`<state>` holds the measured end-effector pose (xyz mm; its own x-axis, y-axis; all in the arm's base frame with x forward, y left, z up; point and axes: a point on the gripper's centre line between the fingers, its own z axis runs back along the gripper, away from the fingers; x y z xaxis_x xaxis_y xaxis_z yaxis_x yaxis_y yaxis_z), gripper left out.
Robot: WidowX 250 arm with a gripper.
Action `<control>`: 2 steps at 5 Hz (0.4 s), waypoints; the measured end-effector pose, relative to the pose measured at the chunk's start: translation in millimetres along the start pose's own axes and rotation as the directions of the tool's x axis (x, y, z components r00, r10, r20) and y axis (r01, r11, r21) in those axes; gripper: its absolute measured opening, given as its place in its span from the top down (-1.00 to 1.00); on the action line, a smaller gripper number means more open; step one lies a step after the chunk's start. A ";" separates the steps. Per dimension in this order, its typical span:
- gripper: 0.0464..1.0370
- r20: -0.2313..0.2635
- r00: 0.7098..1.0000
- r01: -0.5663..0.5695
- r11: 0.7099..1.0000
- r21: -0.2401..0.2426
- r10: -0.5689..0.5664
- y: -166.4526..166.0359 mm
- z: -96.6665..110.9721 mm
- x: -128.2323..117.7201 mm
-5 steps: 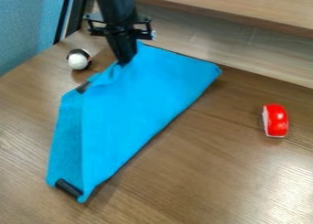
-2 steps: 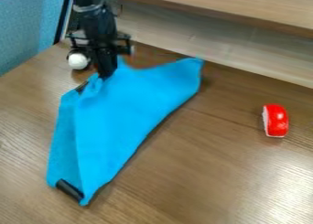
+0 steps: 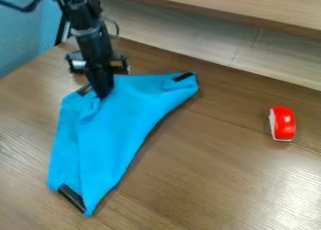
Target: Fold the cloth from bottom right to top left
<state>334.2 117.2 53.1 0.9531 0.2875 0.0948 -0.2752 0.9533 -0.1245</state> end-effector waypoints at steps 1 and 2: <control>0.93 -0.037 0.999 -0.026 1.000 -0.010 0.026 5.4 -19.1 -9.3; 0.60 -0.045 0.999 -0.030 1.000 -0.005 0.030 5.9 -22.1 -10.3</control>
<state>325.5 117.8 29.5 0.9492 0.3111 0.0470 -0.3028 0.9438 -0.1321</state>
